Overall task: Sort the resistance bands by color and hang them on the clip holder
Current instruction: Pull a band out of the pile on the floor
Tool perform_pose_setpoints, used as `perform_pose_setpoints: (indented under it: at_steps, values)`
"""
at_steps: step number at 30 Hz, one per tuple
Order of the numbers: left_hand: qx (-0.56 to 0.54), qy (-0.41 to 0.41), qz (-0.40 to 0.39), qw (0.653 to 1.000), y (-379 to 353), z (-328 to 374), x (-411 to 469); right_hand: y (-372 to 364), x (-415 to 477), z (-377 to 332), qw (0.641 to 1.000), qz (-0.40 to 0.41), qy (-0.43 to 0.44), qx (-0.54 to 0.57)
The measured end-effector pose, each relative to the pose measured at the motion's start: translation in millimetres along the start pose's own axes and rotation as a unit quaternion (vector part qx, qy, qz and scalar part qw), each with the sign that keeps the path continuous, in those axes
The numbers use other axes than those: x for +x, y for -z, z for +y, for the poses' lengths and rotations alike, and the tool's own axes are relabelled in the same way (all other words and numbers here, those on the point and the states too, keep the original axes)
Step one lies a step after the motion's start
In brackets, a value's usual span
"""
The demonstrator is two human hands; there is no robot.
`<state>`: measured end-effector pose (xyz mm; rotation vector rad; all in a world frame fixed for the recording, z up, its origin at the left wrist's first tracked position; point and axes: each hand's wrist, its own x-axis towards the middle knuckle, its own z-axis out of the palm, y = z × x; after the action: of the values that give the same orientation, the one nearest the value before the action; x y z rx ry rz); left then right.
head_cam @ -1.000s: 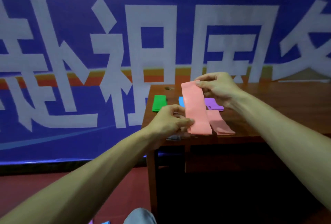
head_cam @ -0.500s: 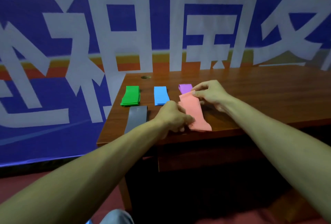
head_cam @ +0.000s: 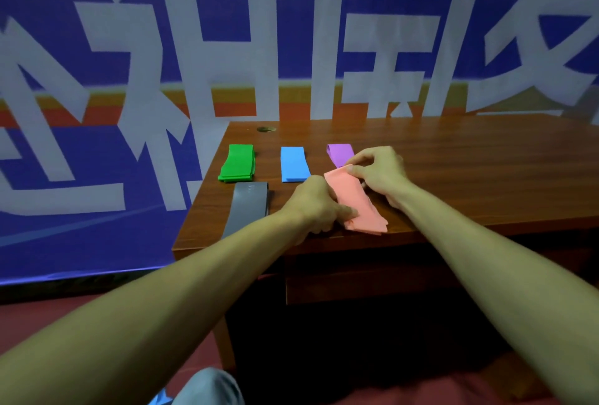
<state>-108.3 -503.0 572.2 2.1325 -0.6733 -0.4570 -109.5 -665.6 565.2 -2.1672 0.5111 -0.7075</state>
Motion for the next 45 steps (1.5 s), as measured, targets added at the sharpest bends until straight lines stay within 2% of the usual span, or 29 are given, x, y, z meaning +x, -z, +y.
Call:
perform_pose_setpoints:
  at_steps: [3, 7, 11, 15, 18, 21, 26, 33, 38, 45]
  values:
    - [-0.018, -0.003, 0.002, 1.0, 0.6, 0.0, 1.3, 4.7, 3.1, 0.9, 1.0, 0.001, -0.004, -0.007]
    - [0.038, -0.006, 0.004, 0.999, -2.9, 2.0, 5.3, 1.1, 2.6, 10.3, 0.999, -0.009, -0.019, -0.037]
    - [0.109, -0.048, 0.024, 0.993, -9.5, 3.5, 8.6, -1.9, 1.9, 10.2, 0.996, -0.009, 0.015, -0.089]
    - [0.143, -0.056, 0.029, 0.988, -9.9, 5.5, 3.1, 0.0, -0.9, 4.1, 0.984, -0.02, 0.045, -0.17]
    - [0.118, -0.058, 0.015, 0.991, -1.9, 9.0, -9.6, 2.5, -5.4, -2.7, 0.979, -0.002, 0.077, -0.187]
    - [0.101, -0.071, 0.041, 0.992, 20.7, 10.3, -28.2, 5.1, -12.9, -19.3, 0.976, -0.001, 0.115, -0.188]
    - [0.09, -0.093, 0.083, 0.988, 84.2, -3.0, -71.2, -7.4, -37.0, -72.6, 0.97, -0.065, 0.169, -0.161]
    - [0.107, -0.042, 0.175, 0.978, 194.5, -88.2, -143.1, -87.1, -82.4, -169.3, 0.923, -0.181, 0.276, -0.195]
    - [0.098, 0.027, 0.229, 0.968, 251.9, -181.7, -196.0, -180.9, -129.1, -229.2, 0.866, -0.289, 0.345, -0.217]
    - [0.063, 0.121, 0.261, 0.956, 282.7, -317.2, -244.7, -327.4, -183.7, -244.8, 0.79, -0.429, 0.362, -0.247]
